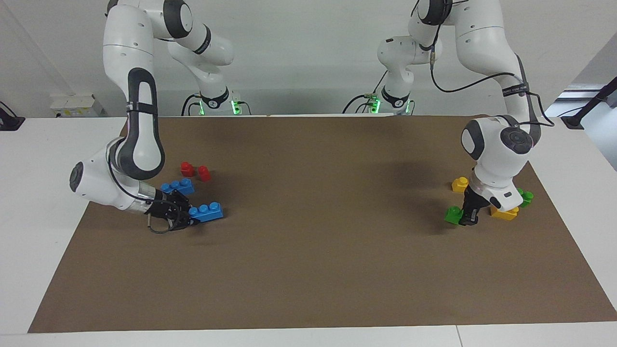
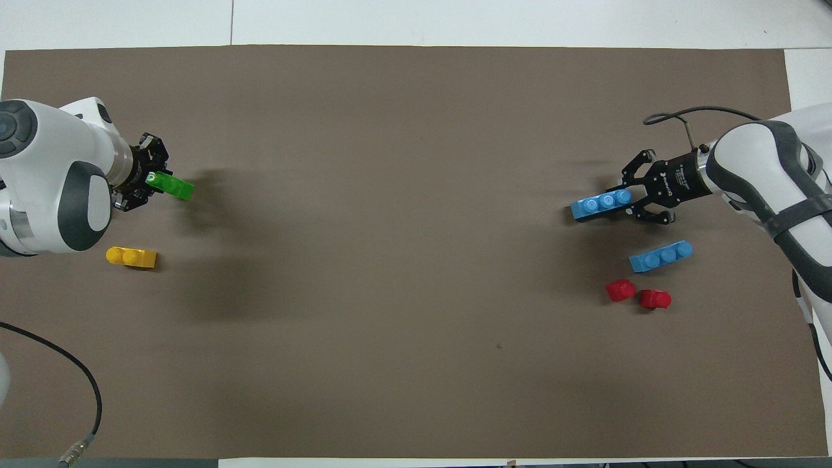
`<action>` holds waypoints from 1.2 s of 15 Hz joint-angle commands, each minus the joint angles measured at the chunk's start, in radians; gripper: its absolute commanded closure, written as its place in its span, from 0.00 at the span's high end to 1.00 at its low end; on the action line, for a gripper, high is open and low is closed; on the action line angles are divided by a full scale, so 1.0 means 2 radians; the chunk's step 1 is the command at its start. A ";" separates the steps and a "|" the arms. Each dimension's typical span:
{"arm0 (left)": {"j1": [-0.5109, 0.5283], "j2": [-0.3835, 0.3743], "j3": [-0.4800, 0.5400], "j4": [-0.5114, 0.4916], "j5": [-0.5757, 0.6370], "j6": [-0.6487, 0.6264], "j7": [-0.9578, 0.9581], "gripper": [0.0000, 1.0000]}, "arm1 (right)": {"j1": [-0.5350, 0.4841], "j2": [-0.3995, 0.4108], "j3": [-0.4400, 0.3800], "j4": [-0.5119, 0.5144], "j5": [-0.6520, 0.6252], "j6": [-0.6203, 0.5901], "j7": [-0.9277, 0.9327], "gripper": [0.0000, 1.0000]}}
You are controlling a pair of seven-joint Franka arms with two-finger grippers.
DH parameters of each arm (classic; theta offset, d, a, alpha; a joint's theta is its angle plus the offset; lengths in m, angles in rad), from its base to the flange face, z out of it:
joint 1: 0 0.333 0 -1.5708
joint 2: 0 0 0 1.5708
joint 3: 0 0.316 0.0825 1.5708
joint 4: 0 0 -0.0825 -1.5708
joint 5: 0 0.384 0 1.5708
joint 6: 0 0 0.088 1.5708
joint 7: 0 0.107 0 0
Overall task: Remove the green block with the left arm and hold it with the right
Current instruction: 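Lower the green brick with the left gripper while the right gripper lowers the blue, then open the left gripper and the right gripper to release both bricks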
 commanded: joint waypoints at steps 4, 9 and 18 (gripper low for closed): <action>0.009 0.023 -0.003 0.005 0.010 0.022 0.007 0.00 | -0.011 -0.001 0.001 -0.011 -0.008 0.007 -0.021 0.00; 0.013 0.026 -0.003 0.002 0.010 0.035 0.008 0.88 | -0.006 -0.003 0.002 -0.022 -0.008 0.028 -0.017 0.64; 0.006 -0.022 -0.004 0.017 0.011 -0.011 0.081 1.00 | 0.000 -0.055 0.006 0.039 -0.064 -0.049 0.016 1.00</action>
